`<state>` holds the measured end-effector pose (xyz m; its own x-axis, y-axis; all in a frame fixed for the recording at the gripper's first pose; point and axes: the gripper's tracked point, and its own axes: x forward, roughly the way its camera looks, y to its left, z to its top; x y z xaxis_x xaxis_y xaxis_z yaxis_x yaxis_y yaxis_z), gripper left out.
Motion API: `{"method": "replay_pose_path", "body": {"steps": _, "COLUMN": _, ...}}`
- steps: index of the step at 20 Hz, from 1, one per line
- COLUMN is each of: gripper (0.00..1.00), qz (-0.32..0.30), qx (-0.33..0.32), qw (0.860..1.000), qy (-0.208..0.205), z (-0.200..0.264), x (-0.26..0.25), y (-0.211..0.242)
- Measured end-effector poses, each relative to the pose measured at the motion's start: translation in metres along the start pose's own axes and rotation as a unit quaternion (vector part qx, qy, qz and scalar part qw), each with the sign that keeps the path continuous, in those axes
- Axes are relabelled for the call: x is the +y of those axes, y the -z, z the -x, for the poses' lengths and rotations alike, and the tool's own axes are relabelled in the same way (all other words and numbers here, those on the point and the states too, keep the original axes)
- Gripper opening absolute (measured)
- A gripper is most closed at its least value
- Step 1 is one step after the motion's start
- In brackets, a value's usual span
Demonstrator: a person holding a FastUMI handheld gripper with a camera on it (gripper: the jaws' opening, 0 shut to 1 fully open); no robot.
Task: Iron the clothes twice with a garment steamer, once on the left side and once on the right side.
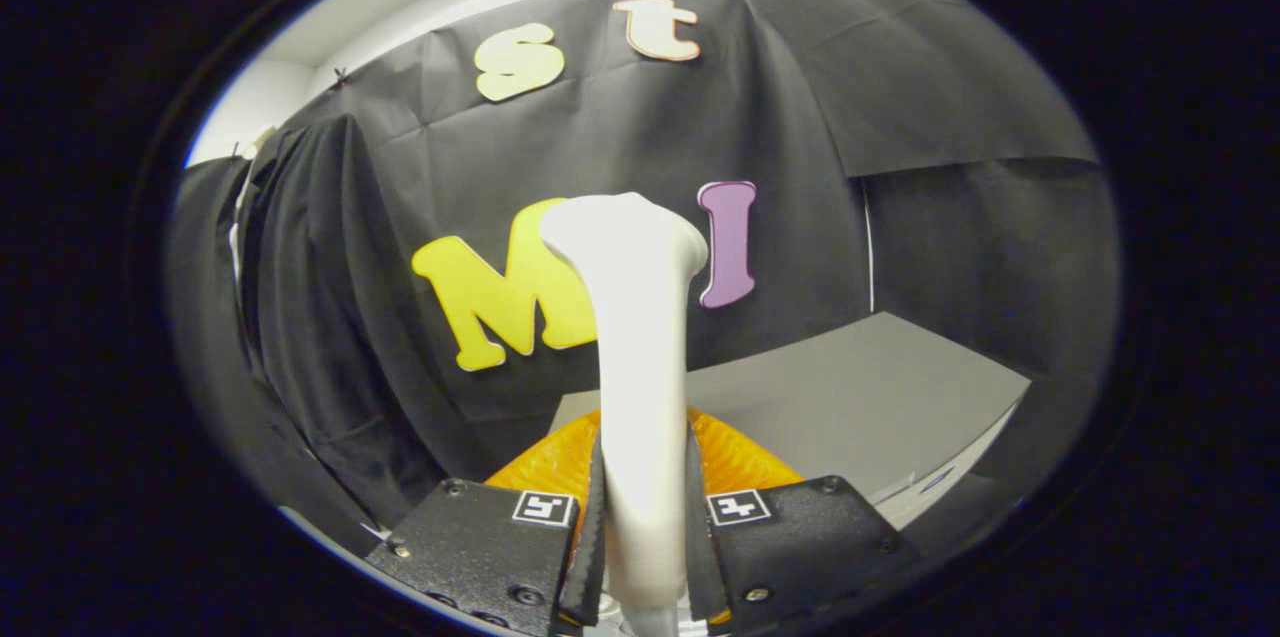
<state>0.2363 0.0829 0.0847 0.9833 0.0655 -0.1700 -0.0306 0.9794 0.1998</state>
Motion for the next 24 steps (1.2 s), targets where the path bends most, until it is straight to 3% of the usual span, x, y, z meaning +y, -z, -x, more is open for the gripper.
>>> {"method": "replay_pose_path", "body": {"steps": 9, "gripper": 0.35, "qz": 0.017, "qx": -0.091, "qw": 0.994, "qy": -0.058, "z": 0.054, "x": 0.091, "y": -0.03}}
{"method": "replay_pose_path", "body": {"steps": 16, "gripper": 0.35, "qz": 0.036, "qx": -0.202, "qw": 0.975, "qy": -0.089, "z": 0.092, "x": 0.171, "y": -0.072}}
{"method": "replay_pose_path", "body": {"steps": 24, "gripper": 0.35, "qz": 0.074, "qx": -0.25, "qw": 0.959, "qy": -0.108, "z": 0.103, "x": 0.26, "y": -0.085}}
